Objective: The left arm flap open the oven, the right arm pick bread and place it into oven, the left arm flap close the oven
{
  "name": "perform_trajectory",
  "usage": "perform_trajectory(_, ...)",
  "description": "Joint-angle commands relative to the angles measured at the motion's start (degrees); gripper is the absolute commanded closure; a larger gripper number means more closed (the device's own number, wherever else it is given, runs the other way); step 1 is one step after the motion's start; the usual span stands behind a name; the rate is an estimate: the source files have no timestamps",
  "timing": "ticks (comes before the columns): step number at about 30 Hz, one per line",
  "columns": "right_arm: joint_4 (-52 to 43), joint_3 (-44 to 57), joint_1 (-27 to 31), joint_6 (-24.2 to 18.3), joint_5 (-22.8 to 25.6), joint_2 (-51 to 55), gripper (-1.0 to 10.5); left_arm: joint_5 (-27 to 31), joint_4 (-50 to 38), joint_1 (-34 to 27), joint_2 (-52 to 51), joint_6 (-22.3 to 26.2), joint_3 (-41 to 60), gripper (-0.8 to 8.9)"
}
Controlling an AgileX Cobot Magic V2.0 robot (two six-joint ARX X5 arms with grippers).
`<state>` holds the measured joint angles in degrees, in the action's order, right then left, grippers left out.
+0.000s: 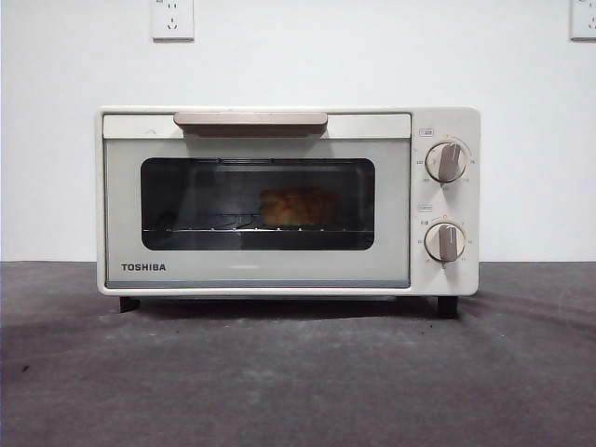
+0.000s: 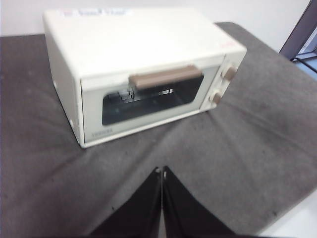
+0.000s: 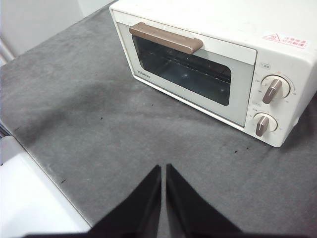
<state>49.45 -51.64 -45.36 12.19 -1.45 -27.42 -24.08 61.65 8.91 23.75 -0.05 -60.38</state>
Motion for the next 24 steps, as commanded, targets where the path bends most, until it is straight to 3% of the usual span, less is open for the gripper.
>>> perform_trajectory(1,-0.6,-0.9,-0.6,-0.7,0.0,-0.2,9.3,0.1,-0.3,0.1,-1.7,-0.7,2.1,8.04)
perform_trajectory(24,-0.6,-0.9,-0.6,-0.6,0.0,-0.2,9.3,0.0,-0.4,-1.5,-3.0,-1.0,3.9,8.04)
